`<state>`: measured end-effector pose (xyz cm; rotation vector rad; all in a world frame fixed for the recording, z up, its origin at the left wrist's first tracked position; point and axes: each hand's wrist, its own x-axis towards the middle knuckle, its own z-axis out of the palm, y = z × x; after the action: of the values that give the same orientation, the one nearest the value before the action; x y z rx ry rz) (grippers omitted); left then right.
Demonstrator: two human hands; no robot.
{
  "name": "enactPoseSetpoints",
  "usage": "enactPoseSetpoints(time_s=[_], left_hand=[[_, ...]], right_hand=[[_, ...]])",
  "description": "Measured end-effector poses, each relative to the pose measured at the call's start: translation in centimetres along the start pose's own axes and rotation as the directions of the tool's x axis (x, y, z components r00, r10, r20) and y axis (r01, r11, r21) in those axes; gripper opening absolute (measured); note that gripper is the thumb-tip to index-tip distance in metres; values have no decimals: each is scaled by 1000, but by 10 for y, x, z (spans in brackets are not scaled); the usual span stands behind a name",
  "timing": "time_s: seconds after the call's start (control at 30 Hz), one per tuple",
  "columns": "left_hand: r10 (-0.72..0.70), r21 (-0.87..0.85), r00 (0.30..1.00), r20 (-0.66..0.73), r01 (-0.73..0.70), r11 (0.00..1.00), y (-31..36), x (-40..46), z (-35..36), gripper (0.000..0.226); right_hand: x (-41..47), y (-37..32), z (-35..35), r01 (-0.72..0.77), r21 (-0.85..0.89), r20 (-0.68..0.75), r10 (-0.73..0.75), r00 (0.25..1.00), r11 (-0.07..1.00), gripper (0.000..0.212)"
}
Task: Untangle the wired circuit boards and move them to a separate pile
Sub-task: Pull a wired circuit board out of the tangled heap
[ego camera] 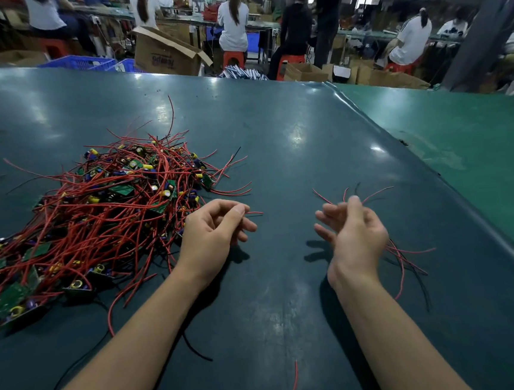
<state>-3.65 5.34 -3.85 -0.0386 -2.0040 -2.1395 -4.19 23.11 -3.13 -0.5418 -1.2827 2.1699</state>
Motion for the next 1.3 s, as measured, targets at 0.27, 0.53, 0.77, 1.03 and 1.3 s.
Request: enactPoseSetpoints(time_s=[0.27,0.53,0.77,1.03,1.3], left_hand=[[492,763,845,208,-455,458,5,-15,-18,13],[312,947,926,213,-274,166,-9,-5,-46,26],[332,984,943,-27,-34,175,-10,14,-52,19],[426,944,896,-126,-24,328,-4,14,-66,15],[628,903,777,31,-292,317,14,-1,-50,18]], right_hand=[[28,7,-6,16,-328,-58,-38,998,944,15],[3,17,-3,298,-562,332,-120,936,771,15],[0,18,-4,362,-576,413,-121,903,733,16],[-6,17,-5,439,-583,477,-149,866,684,17],[-19,21,0,605,-548,669,-130,731,577,14]])
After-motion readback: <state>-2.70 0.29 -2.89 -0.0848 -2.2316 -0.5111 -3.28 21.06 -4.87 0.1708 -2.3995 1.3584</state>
